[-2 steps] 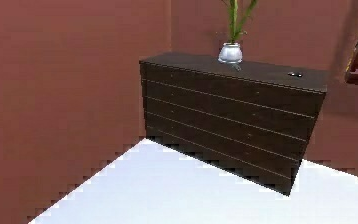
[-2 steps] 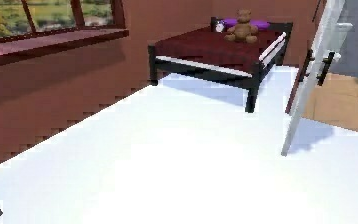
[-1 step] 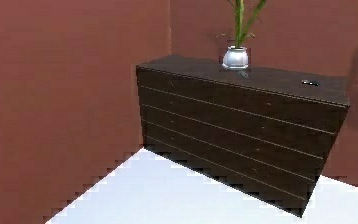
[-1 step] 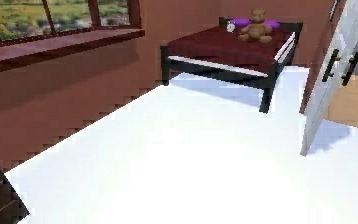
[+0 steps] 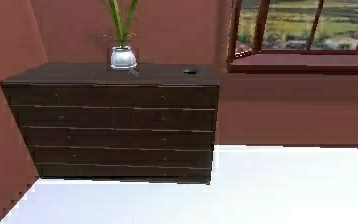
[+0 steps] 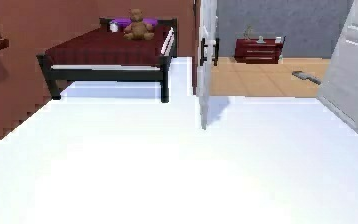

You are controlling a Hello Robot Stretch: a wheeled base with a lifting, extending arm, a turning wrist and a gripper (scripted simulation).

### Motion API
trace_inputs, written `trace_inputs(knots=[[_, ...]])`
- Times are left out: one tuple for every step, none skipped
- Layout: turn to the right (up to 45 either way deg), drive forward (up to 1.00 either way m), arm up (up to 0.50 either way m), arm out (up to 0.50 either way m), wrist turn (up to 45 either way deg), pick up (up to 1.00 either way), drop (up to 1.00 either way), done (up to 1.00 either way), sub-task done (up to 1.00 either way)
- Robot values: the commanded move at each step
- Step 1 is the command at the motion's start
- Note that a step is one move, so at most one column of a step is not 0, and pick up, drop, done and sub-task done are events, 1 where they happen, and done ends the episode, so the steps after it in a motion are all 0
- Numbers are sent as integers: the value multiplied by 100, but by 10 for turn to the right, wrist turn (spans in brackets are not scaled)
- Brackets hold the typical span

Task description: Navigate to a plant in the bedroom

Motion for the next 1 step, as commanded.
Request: trace_inputs(knots=[[0, 15, 0, 0, 0, 0, 0, 0, 0]])
